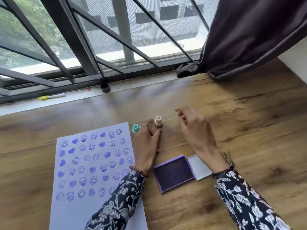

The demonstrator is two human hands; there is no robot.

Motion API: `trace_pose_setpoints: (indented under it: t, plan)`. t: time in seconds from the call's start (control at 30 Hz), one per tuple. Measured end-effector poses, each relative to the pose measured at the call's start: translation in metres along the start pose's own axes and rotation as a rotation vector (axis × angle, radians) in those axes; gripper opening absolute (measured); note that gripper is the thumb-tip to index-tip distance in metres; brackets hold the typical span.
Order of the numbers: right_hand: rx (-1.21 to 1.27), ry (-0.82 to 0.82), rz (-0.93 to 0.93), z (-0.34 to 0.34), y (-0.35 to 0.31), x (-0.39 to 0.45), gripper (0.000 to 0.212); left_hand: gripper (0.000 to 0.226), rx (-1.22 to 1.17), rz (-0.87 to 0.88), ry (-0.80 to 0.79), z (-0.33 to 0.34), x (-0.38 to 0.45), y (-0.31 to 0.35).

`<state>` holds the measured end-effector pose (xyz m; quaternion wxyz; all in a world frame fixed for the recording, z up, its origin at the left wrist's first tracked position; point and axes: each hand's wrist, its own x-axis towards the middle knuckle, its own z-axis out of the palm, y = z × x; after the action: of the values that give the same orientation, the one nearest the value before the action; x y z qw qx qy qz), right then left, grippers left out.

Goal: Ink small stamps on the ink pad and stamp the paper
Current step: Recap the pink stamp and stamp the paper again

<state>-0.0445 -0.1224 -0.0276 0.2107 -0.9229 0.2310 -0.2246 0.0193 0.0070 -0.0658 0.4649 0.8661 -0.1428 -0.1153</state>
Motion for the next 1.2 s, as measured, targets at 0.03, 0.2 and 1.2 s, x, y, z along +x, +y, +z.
trace_pose_setpoints:
  t: [0.03, 0.2, 1.2]
  plan:
    - [0.074, -0.053, 0.025, 0.008, -0.006, -0.002, 0.022, 0.029, 0.02, 0.008, -0.002, 0.002, 0.001, -0.002]
    - [0.298, -0.221, 0.203, 0.031, -0.021, 0.004, 0.027, 0.021, 0.01, 0.038, 0.004, 0.003, 0.009, 0.006]
    - [1.652, -0.2, 1.097, -0.061, -0.061, -0.121, 0.022, 0.011, -0.385, 0.125, -0.234, -0.065, -0.104, -0.004]
